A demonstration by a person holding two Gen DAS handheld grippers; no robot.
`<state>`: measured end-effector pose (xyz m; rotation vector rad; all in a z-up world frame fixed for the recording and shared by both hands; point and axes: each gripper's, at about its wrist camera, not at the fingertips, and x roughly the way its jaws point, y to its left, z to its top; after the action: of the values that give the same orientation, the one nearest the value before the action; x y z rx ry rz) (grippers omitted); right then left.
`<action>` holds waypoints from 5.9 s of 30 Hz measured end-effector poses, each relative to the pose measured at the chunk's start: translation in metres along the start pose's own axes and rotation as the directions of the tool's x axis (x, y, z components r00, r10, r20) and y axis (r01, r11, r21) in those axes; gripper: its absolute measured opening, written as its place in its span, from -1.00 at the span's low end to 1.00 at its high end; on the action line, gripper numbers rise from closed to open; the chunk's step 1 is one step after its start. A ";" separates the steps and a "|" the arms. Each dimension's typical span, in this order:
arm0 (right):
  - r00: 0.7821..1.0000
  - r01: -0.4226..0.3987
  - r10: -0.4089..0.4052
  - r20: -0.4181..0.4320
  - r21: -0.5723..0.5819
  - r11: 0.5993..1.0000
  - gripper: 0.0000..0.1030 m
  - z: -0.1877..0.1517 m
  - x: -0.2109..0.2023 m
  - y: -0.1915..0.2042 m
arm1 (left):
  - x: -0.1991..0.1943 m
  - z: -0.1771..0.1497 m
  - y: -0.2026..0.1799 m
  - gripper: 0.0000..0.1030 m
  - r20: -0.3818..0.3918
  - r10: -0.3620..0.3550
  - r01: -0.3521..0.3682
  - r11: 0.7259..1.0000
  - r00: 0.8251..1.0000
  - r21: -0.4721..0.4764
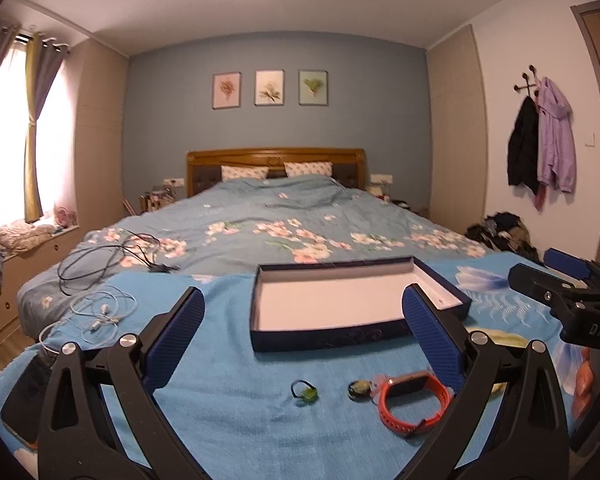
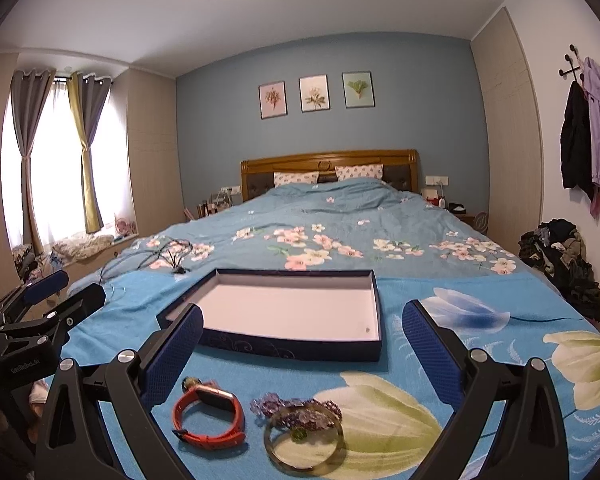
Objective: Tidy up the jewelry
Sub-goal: 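Grasp the gold bangle with the right tool while the left tool grasps the red watch, then carry the bangle and red watch into the box lid and open both tools, then grasp the clear crystal bracelet with the right tool while the left tool grasps the pink ring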
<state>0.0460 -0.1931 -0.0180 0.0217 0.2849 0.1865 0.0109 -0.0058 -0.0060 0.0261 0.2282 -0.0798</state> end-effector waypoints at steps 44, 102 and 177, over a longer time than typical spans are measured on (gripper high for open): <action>0.869 -0.141 0.161 -0.468 0.077 0.987 -0.88 -0.040 0.045 -0.041 | 0.116 -0.060 -0.039 -0.83 -0.622 -0.368 0.388 0.915 0.692 -0.110; 0.778 -0.056 0.005 -0.629 -0.061 0.997 -0.88 0.038 0.320 -0.031 | 0.383 0.025 0.031 -0.86 -0.639 -0.173 0.039 0.975 0.749 -0.219; 0.874 -0.337 0.329 -0.357 0.042 0.940 -0.85 0.031 0.067 -0.042 | 0.110 -0.028 -0.006 0.17 -0.476 -0.360 0.419 0.908 0.802 0.019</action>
<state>0.1250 -0.2217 -0.0084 0.0150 0.6473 0.5419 0.1113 -0.0188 -0.0587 0.1231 0.7113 -0.5077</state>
